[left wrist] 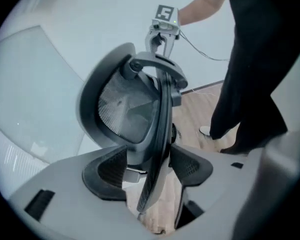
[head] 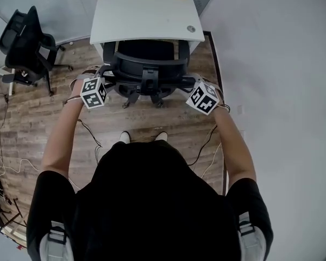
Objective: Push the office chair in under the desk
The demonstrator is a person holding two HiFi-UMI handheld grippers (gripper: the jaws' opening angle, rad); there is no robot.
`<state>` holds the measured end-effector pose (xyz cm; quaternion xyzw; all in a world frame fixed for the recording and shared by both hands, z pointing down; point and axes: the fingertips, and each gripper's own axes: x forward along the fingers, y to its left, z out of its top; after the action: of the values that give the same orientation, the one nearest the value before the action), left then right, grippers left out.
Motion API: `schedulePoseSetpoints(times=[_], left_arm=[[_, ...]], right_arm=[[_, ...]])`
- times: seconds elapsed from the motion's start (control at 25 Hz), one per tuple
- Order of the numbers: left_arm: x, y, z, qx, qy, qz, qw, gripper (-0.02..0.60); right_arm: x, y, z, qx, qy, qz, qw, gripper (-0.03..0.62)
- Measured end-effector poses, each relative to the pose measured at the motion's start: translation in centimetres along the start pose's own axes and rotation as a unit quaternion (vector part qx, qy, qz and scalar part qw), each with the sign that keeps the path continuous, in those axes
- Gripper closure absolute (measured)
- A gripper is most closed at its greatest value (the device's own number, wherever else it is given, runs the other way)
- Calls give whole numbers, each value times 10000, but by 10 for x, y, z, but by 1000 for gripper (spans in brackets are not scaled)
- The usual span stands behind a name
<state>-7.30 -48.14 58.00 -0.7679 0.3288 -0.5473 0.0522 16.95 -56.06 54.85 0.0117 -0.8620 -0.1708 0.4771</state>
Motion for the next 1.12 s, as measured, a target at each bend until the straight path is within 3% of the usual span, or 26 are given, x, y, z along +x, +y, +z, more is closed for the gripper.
schedulePoseSetpoints(times=[0.08,0.16,0.28,0.44,0.56,0.76,0.88,1.12], left_arm=[[-18,4,12,-461,-391,148,9981,319],[-38,6,31,-1110,-992,294,9884,319],[-68,11,67,-1998,-1908,544,9595,330],[-104,14,112,-2689,-2872,858,9153,404],[-129,16,141,-2984,-3497,1030,8821,458],[-154,17,166,-3284,-4082,1234,8428,563],[-166,16,179,-3324,-4304,1246,8299,586],[-178,21,194,-3217,-4507,1267,8230,586]], right_arm=[[-18,-5,23,441,-702,-246,9963,431],[-37,-11,47,939,-1473,-490,9834,433],[-65,-16,81,1477,-2521,-736,9535,434],[-92,-5,118,1797,-3445,-884,9172,455],[-112,4,139,1884,-3901,-967,8961,472],[-142,5,159,2131,-4413,-1047,8654,544],[-154,8,163,2215,-4556,-1072,8555,590],[-163,8,167,2213,-4595,-1144,8525,592]])
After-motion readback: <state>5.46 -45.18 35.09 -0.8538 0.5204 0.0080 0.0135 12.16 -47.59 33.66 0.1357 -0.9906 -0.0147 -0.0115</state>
